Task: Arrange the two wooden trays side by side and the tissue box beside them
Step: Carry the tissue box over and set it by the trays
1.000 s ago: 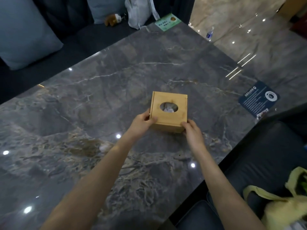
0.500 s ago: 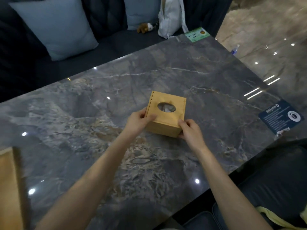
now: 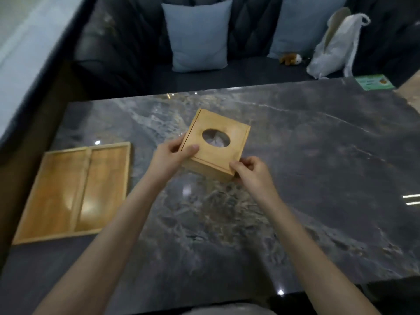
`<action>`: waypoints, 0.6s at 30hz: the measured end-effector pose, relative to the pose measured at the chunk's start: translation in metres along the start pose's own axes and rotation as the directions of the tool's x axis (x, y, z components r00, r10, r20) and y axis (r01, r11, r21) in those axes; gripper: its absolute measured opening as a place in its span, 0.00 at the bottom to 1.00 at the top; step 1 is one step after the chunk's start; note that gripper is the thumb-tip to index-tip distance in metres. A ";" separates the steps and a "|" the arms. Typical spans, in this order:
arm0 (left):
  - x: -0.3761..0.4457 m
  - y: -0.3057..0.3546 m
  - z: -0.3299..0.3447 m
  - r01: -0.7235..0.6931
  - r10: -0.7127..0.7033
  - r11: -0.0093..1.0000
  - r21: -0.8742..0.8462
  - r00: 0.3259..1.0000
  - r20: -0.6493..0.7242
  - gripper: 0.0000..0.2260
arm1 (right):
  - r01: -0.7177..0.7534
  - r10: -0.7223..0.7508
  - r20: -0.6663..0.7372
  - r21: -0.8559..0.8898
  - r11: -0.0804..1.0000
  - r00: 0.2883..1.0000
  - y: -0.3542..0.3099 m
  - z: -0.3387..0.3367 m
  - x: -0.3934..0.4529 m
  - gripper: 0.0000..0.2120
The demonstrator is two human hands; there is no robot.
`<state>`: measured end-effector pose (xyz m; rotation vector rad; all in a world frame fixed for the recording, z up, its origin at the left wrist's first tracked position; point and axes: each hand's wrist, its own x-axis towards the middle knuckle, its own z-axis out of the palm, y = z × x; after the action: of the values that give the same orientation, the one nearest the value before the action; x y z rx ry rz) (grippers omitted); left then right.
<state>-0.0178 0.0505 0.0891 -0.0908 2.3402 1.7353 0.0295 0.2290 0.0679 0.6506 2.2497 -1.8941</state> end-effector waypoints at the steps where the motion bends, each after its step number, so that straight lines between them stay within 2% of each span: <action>1: -0.008 -0.004 -0.017 0.008 -0.007 1.000 0.002 1.000 -0.024 0.15 | -0.009 0.009 0.034 -0.004 1.000 0.999 -0.002 0.016 -0.005 0.06; 7: -0.069 -0.041 -0.108 0.100 -0.109 0.993 -0.058 0.981 -0.160 0.14 | 0.025 -0.005 0.219 -0.087 0.996 0.976 -0.001 0.109 -0.052 0.06; 12: -0.126 -0.087 -0.174 0.206 -0.232 0.970 -0.132 0.946 -0.228 0.08 | 0.052 -0.001 0.339 -0.142 0.988 0.941 0.007 0.183 -0.093 0.07; 15: -0.153 -0.115 -0.210 0.253 -0.298 0.951 -0.180 0.906 -0.299 0.19 | 0.036 0.032 0.409 -0.160 0.987 0.912 0.019 0.225 -0.115 0.09; 17: -0.169 -0.132 -0.232 0.292 -0.350 0.930 -0.222 0.886 -0.304 0.29 | 0.012 0.057 0.448 -0.150 0.989 0.892 0.027 0.251 -0.127 0.13; 18: -0.175 -0.140 -0.243 0.301 -0.367 0.921 -0.248 0.882 -0.296 0.30 | 0.008 0.065 0.466 -0.155 0.988 0.883 0.032 0.263 -0.133 0.15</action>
<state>0.1433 -0.2369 0.0626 -0.8420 2.1818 1.8748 0.1160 -0.0522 0.0344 0.1691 2.0224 -1.6216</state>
